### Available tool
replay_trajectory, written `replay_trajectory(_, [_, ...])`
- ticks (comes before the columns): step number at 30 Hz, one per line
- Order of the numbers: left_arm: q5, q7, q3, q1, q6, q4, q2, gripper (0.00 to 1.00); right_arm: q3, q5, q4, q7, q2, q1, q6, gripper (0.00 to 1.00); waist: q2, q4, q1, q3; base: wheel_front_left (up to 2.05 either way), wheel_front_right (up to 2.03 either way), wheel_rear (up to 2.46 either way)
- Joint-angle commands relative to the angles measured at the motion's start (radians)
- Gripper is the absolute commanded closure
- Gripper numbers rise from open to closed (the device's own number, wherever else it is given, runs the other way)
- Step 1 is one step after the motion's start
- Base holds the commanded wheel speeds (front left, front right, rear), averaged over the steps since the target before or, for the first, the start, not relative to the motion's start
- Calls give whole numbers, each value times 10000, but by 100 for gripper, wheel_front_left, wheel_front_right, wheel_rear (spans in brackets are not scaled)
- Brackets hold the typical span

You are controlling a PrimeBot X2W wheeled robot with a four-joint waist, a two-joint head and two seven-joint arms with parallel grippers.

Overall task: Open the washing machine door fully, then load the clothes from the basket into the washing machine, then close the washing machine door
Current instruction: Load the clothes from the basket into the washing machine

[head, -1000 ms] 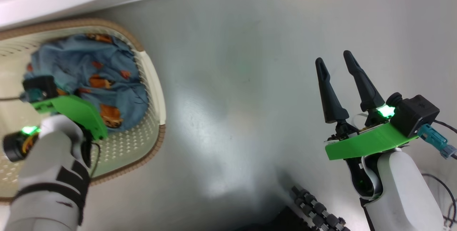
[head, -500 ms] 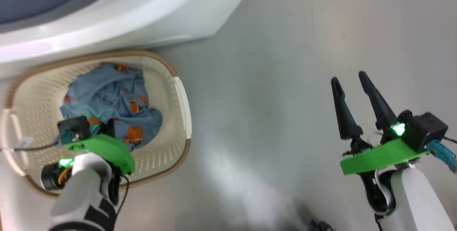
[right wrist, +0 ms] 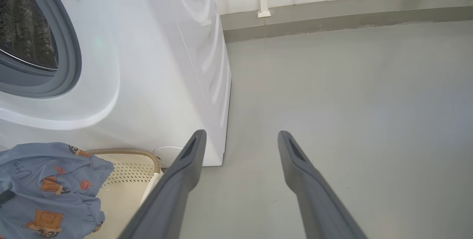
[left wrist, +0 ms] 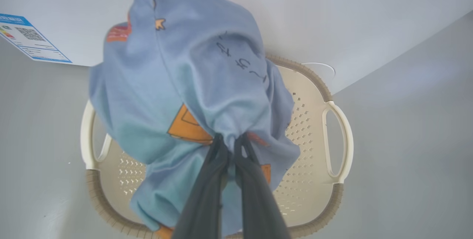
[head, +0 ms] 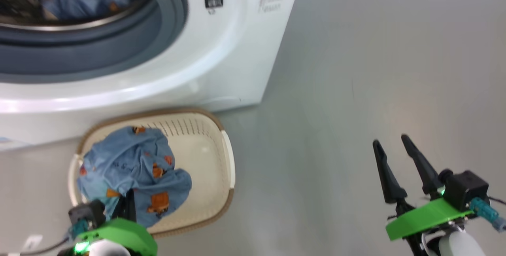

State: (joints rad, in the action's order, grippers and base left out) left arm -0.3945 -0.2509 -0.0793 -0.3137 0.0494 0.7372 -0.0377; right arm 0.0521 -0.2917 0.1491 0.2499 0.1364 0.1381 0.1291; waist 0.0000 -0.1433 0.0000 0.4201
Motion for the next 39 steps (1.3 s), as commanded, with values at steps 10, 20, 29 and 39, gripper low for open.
replay_trajectory(10, [-254, -108, 226, 2431, -555, -3013, -127, 100, 419, 255, -13, 119, 233, -1251, 16, 0, 0, 842, 0, -3211, 0, 0, 0])
replay_trajectory(20, [-112, -108, 429, 4176, -856, -4956, -126, 100, 555, 326, 86, 119, 177, -1955, 16, 0, 0, 853, 0, -4477, 0, 0, 0])
replay_trajectory(29, [90, -108, 470, 4758, -925, -6011, -126, 100, 756, 333, 81, 119, 137, -2062, 16, 0, 0, 825, 0, -4779, 0, 0, 0])
replay_trajectory(39, [198, -108, 488, 4933, -946, -6460, -126, 100, 781, 318, 78, 119, 54, -2066, 16, 0, 0, 812, 0, -4823, 0, 0, 0])
